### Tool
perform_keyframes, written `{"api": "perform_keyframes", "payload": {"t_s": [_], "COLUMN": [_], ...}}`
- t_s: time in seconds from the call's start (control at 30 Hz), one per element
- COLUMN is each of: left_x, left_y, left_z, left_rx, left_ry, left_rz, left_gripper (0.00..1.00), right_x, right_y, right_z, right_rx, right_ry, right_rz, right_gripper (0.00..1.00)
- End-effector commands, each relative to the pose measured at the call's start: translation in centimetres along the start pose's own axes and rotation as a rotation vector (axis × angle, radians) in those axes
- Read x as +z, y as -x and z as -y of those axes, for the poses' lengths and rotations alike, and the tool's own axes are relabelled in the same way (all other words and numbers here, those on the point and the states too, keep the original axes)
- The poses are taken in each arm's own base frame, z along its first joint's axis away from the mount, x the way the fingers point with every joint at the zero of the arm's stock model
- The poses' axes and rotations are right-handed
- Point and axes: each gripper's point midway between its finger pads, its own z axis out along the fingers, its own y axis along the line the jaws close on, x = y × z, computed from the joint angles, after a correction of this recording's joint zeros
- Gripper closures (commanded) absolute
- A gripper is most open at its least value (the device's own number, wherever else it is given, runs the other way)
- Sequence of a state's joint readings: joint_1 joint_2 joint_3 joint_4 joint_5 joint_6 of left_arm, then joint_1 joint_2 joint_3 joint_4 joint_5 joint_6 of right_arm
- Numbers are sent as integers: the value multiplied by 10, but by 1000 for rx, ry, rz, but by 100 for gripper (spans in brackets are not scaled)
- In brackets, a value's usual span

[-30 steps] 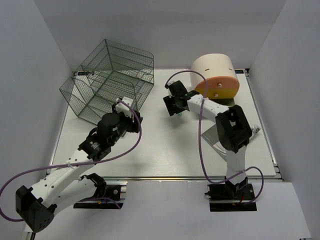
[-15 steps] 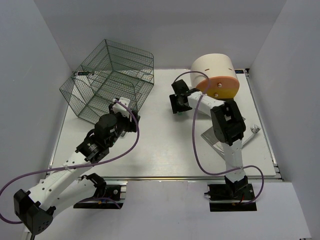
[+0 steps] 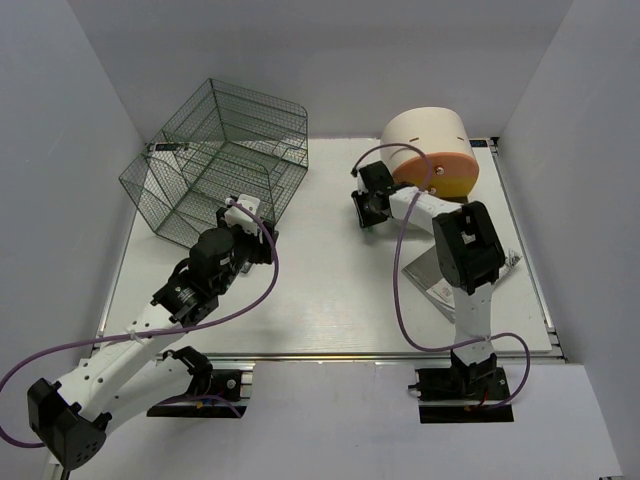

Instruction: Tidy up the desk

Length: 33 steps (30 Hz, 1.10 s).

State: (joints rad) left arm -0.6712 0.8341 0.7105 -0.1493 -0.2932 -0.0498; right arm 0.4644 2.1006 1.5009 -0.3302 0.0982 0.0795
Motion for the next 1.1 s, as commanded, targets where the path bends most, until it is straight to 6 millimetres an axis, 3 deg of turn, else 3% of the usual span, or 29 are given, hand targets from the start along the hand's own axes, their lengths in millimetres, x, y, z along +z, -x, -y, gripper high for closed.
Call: {"api": "perform_keyframes", "payload": {"t_s": [0.0, 0.03, 0.13, 0.2, 0.33, 0.43, 0.5, 0.53, 0.67, 0.8, 0.93, 1.07], "left_x": [-1, -1, -1, -2, -2, -1, -2, -1, -2, -2, -4, -4], "left_y": [0, 1, -1, 0, 0, -2, -2, -3, -2, -1, 1, 0], "left_z": [-5, -5, -7, -7, -8, -9, -11, -11, -11, -9, -10, -10], "left_rx": [7, 6, 9, 9, 8, 11, 14, 16, 17, 17, 17, 18], "left_ry": [23, 28, 36, 37, 41, 46, 55, 55, 54, 44, 47, 47], "left_rz": [13, 14, 12, 16, 19, 15, 15, 14, 18, 22, 29, 29], "left_gripper": [23, 23, 23, 23, 23, 24, 23, 24, 24, 24, 24, 24], "right_x": [-19, -38, -82, -115, -147, -158, -163, -160, -167, -194, -202, -185], "right_y": [-8, 0, -9, -10, -20, -26, -14, -11, 3, 30, 42, 37], "right_z": [-15, -30, -56, -61, -73, -76, -64, -44, 5, 52, 76, 94], "right_rx": [-190, -303, -504, -587, -655, -672, -674, -679, -837, -1014, -1153, -1242], "right_ry": [98, 208, 432, 497, 603, 639, 554, 454, 226, -20, -153, -207], "right_rz": [27, 73, 105, 149, 219, 200, 220, 216, 269, 329, 323, 214], "right_gripper": [98, 100, 100, 100, 100, 100, 100, 100, 100, 100, 100, 100]}}
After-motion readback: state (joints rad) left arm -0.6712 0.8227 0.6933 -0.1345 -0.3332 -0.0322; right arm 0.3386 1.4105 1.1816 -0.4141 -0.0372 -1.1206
